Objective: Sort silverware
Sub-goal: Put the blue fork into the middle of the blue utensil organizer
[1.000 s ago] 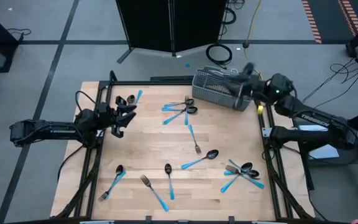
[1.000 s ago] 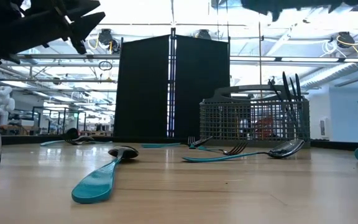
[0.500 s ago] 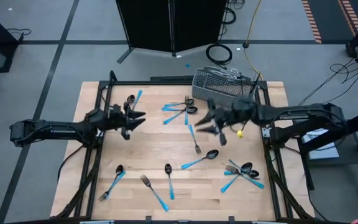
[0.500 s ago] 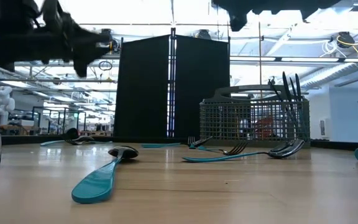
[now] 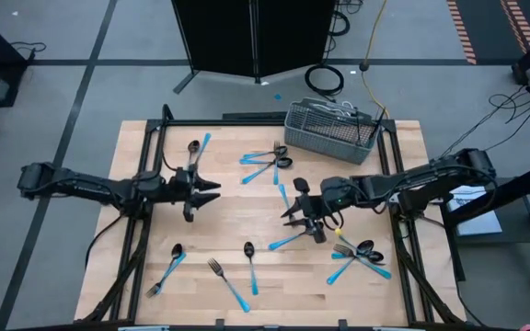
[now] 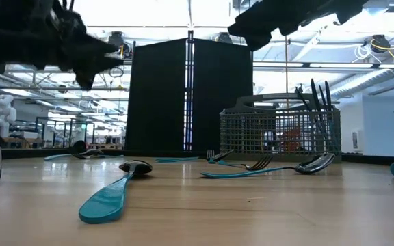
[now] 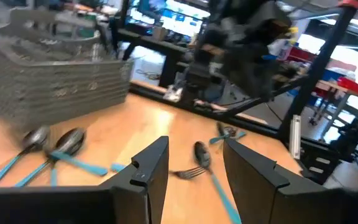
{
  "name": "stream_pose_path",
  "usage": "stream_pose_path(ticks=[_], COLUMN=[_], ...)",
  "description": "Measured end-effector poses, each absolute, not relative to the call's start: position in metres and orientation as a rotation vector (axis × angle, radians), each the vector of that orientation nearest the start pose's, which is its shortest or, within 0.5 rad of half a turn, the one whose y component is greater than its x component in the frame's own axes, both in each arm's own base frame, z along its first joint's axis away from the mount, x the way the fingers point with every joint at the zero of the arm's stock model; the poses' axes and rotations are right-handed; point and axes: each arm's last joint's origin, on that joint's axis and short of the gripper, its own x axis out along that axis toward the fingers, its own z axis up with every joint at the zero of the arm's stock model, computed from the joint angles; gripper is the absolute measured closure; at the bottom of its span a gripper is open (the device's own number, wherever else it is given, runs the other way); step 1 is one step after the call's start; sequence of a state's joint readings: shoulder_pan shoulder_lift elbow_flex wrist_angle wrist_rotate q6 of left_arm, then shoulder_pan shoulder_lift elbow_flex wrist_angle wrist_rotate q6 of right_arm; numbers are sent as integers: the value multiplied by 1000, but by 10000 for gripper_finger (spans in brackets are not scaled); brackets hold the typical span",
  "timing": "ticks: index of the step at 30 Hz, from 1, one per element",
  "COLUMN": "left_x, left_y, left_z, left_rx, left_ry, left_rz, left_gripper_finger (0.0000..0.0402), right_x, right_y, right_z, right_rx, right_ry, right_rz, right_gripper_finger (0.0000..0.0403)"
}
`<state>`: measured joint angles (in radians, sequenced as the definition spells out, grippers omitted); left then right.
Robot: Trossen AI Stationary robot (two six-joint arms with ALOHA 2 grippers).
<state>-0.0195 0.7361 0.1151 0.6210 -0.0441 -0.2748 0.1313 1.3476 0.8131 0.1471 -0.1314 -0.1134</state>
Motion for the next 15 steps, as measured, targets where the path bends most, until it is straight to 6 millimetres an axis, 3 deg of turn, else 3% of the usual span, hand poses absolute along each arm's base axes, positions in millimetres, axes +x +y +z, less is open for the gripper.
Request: stream_pose_path(ticks=[7, 11, 15], left_x=[182, 202, 219], left_y=[-27, -39, -48], left_z=[208, 202, 187], left_rx=[-170, -145, -129], left_ry=[29, 113, 214], left_rz=[1, -13, -28], left_gripper_finger=[253, 253, 253], right_x=[288, 288, 291], right_y=[42, 44, 52], right_z=[255, 254, 245], right_rx=[-111, -55, 132], right_ry=[356, 374, 435], right_rz=[278, 280, 263], right_gripper_finger=[305, 305, 305])
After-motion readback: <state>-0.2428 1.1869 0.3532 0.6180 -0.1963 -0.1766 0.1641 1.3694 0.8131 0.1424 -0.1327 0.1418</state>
